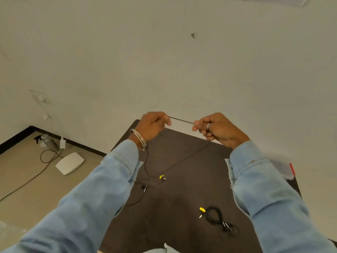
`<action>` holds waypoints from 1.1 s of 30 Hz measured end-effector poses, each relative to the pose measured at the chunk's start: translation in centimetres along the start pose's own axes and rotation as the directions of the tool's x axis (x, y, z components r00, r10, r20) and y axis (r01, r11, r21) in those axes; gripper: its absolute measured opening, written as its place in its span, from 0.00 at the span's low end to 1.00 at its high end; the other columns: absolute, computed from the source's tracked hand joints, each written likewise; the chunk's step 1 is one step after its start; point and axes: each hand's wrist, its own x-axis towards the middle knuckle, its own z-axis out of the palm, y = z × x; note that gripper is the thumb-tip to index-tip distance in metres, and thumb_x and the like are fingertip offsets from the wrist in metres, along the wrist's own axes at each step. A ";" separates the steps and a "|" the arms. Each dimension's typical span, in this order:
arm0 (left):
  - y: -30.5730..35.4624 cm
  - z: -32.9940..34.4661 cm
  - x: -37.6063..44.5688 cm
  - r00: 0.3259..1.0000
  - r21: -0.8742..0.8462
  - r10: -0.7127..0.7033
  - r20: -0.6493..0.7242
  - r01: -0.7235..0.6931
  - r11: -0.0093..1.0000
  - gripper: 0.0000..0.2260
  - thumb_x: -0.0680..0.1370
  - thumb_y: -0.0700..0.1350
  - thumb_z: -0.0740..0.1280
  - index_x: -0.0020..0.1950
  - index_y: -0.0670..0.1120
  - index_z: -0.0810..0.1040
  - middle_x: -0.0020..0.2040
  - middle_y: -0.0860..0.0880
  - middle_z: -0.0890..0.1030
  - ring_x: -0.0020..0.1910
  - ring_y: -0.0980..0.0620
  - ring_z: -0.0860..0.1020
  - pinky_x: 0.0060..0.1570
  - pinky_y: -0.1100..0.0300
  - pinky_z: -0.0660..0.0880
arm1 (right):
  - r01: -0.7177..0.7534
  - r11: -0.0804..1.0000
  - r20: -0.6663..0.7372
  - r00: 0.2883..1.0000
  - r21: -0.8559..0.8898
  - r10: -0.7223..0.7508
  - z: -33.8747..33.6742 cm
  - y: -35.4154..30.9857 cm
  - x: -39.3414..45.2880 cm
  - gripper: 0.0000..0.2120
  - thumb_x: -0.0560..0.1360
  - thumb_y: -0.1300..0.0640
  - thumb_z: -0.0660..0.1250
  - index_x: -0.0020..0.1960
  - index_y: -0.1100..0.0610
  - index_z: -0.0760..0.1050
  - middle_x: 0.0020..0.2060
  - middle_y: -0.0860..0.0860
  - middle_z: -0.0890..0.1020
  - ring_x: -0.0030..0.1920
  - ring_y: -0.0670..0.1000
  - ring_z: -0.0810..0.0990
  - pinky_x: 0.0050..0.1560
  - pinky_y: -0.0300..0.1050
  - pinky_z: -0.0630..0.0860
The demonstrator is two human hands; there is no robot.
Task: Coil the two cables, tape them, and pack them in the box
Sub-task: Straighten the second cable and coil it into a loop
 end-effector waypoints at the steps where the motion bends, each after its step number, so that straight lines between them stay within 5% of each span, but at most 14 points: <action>1: -0.1 -0.9 0.3 0.995 -0.013 -0.037 -0.088 0.036 0.999 0.15 0.79 0.37 0.60 0.36 0.49 0.79 0.25 0.58 0.74 0.24 0.63 0.71 0.31 0.71 0.68 | 0.017 0.999 -0.051 0.999 0.042 -0.015 -0.5 0.7 0.2 0.11 0.76 0.56 0.67 0.43 0.64 0.82 0.24 0.47 0.74 0.27 0.46 0.65 0.28 0.39 0.65; 6: -0.4 -5.4 1.6 0.880 -0.240 -0.208 -0.427 0.111 0.964 0.16 0.79 0.41 0.60 0.33 0.48 0.78 0.19 0.56 0.68 0.20 0.60 0.64 0.22 0.69 0.61 | 0.141 0.989 -0.247 0.957 -0.051 -0.149 -1.7 4.2 1.8 0.09 0.79 0.65 0.61 0.47 0.64 0.80 0.41 0.49 0.83 0.36 0.45 0.75 0.38 0.38 0.75; 13: 0.1 -7.0 1.3 0.867 -0.277 -0.198 -0.458 0.073 0.958 0.15 0.79 0.46 0.61 0.34 0.50 0.80 0.20 0.55 0.65 0.21 0.55 0.61 0.24 0.66 0.59 | 0.210 0.958 -0.408 0.871 -0.194 -0.273 -0.8 4.3 4.1 0.15 0.77 0.72 0.58 0.50 0.59 0.80 0.45 0.56 0.83 0.46 0.52 0.80 0.52 0.42 0.76; 16: 1.1 -6.4 0.9 0.918 -0.211 -0.179 -0.354 0.108 0.972 0.13 0.78 0.45 0.62 0.36 0.48 0.80 0.20 0.55 0.66 0.19 0.57 0.61 0.23 0.67 0.58 | 0.162 0.882 -0.409 0.838 -0.443 -0.360 -0.4 2.9 4.0 0.18 0.75 0.73 0.59 0.57 0.58 0.79 0.52 0.53 0.82 0.55 0.53 0.78 0.58 0.40 0.71; 19: 2.7 -4.0 0.4 0.980 -0.108 -0.131 -0.152 0.115 0.987 0.11 0.78 0.42 0.62 0.37 0.45 0.79 0.18 0.57 0.71 0.17 0.60 0.65 0.23 0.67 0.60 | 0.282 0.845 -0.137 0.915 -0.454 -0.379 2.1 0.3 2.7 0.19 0.76 0.60 0.67 0.66 0.53 0.73 0.57 0.44 0.78 0.59 0.45 0.74 0.61 0.35 0.66; 21: 3.7 -2.2 0.1 0.991 -0.058 -0.119 -0.055 0.115 0.992 0.11 0.79 0.42 0.62 0.38 0.44 0.79 0.19 0.60 0.72 0.19 0.63 0.68 0.27 0.65 0.61 | 0.334 0.866 0.014 0.935 -0.372 -0.354 4.5 -0.5 2.2 0.15 0.76 0.56 0.68 0.63 0.55 0.75 0.53 0.47 0.82 0.56 0.46 0.78 0.59 0.36 0.70; 23: 3.9 -1.2 -0.1 0.991 -0.049 -0.133 -0.010 0.133 0.990 0.14 0.79 0.45 0.62 0.35 0.45 0.78 0.17 0.57 0.69 0.18 0.62 0.66 0.27 0.63 0.60 | 0.352 0.864 0.055 0.932 -0.359 -0.357 5.9 -0.5 1.8 0.08 0.78 0.58 0.64 0.52 0.60 0.80 0.39 0.51 0.84 0.44 0.50 0.83 0.50 0.43 0.77; 25: 3.2 -1.4 -0.4 0.982 -0.059 -0.183 0.036 0.185 0.981 0.17 0.80 0.49 0.61 0.34 0.46 0.79 0.18 0.55 0.65 0.18 0.59 0.62 0.24 0.64 0.59 | 0.310 0.910 0.020 0.948 -0.277 -0.317 5.5 0.3 1.6 0.11 0.80 0.63 0.60 0.45 0.61 0.80 0.29 0.51 0.78 0.30 0.49 0.80 0.38 0.44 0.79; 27: 1.8 -2.0 -1.1 0.962 -0.116 -0.235 0.138 0.252 0.961 0.18 0.80 0.50 0.61 0.35 0.45 0.80 0.21 0.54 0.64 0.19 0.58 0.59 0.21 0.67 0.58 | 0.251 0.953 -0.070 0.962 -0.169 -0.266 4.2 1.2 1.5 0.12 0.80 0.64 0.58 0.44 0.59 0.79 0.28 0.51 0.73 0.27 0.47 0.75 0.32 0.45 0.79; 33: -2.8 -3.9 -3.7 0.909 -0.182 -0.392 0.143 0.413 0.892 0.18 0.82 0.46 0.58 0.35 0.43 0.76 0.19 0.55 0.63 0.18 0.59 0.58 0.20 0.69 0.55 | 0.037 0.992 -0.547 0.831 -0.118 -0.096 -0.2 4.3 2.5 0.11 0.78 0.66 0.58 0.44 0.60 0.78 0.36 0.53 0.78 0.37 0.51 0.77 0.43 0.52 0.82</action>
